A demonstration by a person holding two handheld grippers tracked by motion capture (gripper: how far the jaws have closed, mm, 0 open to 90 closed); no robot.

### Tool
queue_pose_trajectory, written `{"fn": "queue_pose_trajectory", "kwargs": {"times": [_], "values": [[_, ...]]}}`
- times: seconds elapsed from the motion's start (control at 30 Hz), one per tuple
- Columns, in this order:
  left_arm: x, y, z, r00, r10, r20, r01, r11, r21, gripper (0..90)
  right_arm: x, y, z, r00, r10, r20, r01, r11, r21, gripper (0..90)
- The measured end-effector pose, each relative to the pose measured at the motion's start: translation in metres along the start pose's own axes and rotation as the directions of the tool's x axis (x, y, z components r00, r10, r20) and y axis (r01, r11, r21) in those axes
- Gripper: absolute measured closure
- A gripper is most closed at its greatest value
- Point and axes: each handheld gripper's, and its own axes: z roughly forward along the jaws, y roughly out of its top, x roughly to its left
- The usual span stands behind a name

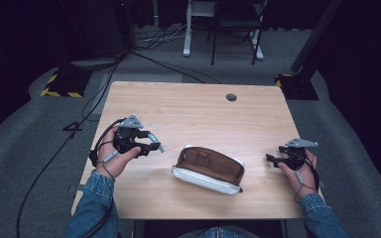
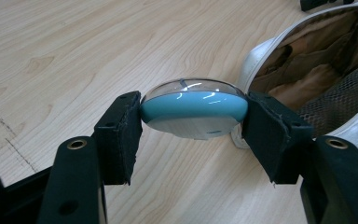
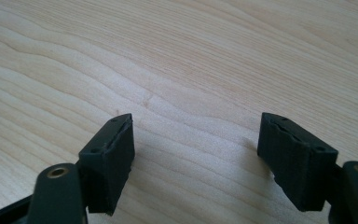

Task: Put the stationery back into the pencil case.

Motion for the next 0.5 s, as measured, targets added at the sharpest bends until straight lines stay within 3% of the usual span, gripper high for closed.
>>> {"fn": "queue_pose_trajectory", "kwargs": {"times": [0.5], "values": [[-0.018, 0.014, -0.008, 0.9997, 0.017, 0.018, -0.016, 0.9991, -0.038, 38.2, 0.000, 0.000, 0.000, 1.0000, 0.001, 0.000, -0.001, 1.000, 0.000, 27.4]]}}
